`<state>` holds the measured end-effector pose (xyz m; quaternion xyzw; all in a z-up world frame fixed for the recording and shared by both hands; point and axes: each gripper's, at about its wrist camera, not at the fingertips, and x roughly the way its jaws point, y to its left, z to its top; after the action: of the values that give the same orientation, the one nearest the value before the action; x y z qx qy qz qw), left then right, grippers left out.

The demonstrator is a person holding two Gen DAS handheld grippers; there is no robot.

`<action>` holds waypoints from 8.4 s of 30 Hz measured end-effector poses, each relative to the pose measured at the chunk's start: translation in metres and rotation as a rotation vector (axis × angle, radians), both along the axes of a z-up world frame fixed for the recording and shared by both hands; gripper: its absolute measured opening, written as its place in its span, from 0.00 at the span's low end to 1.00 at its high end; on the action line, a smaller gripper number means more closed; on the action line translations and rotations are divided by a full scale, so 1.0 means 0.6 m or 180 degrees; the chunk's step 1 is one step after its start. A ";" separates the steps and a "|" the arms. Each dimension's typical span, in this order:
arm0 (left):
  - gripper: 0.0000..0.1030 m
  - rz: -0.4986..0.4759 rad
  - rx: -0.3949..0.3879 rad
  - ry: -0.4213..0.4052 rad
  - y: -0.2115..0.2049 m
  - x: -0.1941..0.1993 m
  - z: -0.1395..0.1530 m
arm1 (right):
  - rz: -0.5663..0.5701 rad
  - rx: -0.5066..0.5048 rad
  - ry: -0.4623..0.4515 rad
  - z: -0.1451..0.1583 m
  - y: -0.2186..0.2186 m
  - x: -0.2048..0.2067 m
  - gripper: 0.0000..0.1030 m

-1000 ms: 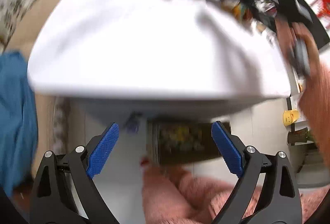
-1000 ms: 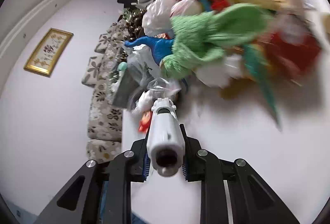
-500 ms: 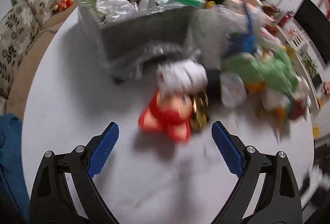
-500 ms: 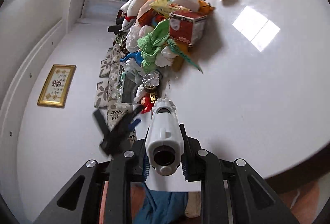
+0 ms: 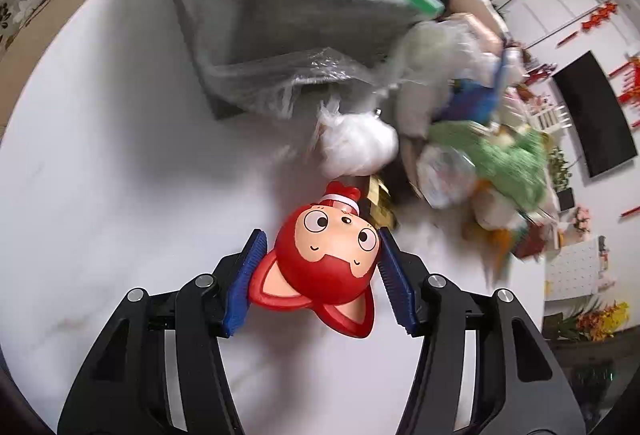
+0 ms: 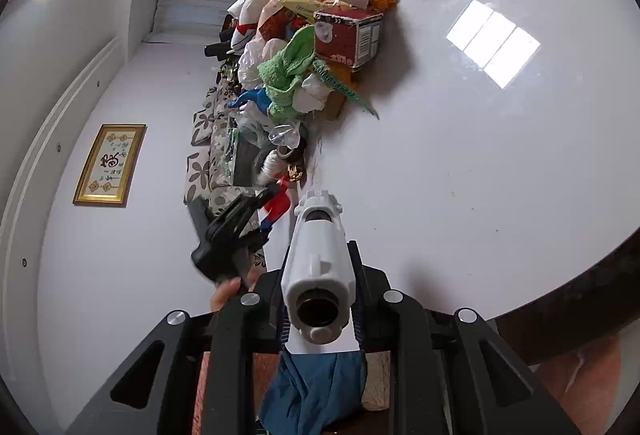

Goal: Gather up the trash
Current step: 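Lower both items into the cardboard box and open both tools, then grasp the red box with the right tool while the left tool moves to the table, then grasp the white crumpled tissue with the left tool while the right tool holds the red box, then lower both items into the cardboard box and open both tools, then grasp the green fuzzy towel with the right tool while the left tool grasps the orange dinosaur toy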

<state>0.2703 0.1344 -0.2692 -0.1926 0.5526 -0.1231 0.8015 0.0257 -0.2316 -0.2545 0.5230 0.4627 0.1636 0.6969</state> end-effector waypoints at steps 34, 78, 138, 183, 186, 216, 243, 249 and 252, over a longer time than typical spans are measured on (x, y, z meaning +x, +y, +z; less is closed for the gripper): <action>0.31 -0.1456 0.0211 0.1260 -0.309 -0.468 -0.386 | 0.1202 -0.1774 0.0843 -0.332 -0.052 -0.226 0.39; 0.89 -0.0513 0.1075 0.0247 -0.202 -0.522 -0.054 | -0.0212 -0.0677 -0.0010 -0.003 -0.067 0.184 0.94; 0.46 -0.0714 -0.0667 0.0218 -0.352 -0.076 0.090 | -0.0465 0.0887 0.0273 -0.029 -0.220 -0.039 0.54; 0.29 -0.1103 -0.0852 -0.0004 -0.203 -0.372 0.111 | -0.0023 0.0390 0.0567 -0.020 -0.132 -0.174 0.54; 0.29 -0.1250 -0.0799 0.0349 -0.220 -0.444 0.053 | 0.0042 0.0271 0.0891 -0.062 -0.119 -0.223 0.54; 0.73 -0.1180 0.0415 0.1872 -0.323 -0.514 -0.432 | -0.0270 -0.0134 0.2158 -0.433 -0.169 -0.332 0.95; 0.91 -0.0467 0.0169 0.0448 -0.201 -0.449 0.024 | 0.1156 -0.3103 -0.0182 -0.046 0.063 0.222 0.55; 0.91 -0.0545 0.0187 0.0471 -0.223 -0.431 0.020 | 0.0765 -0.2759 -0.0566 0.067 -0.006 0.179 0.53; 0.91 -0.0756 0.0276 0.0409 -0.273 -0.397 0.020 | 0.0493 -0.2594 -0.0848 0.146 -0.059 0.113 0.53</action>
<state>0.0319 -0.0297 -0.2570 -0.0985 0.6265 -0.1805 0.7518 0.0936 -0.2672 -0.1671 0.1433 0.4334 0.0854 0.8856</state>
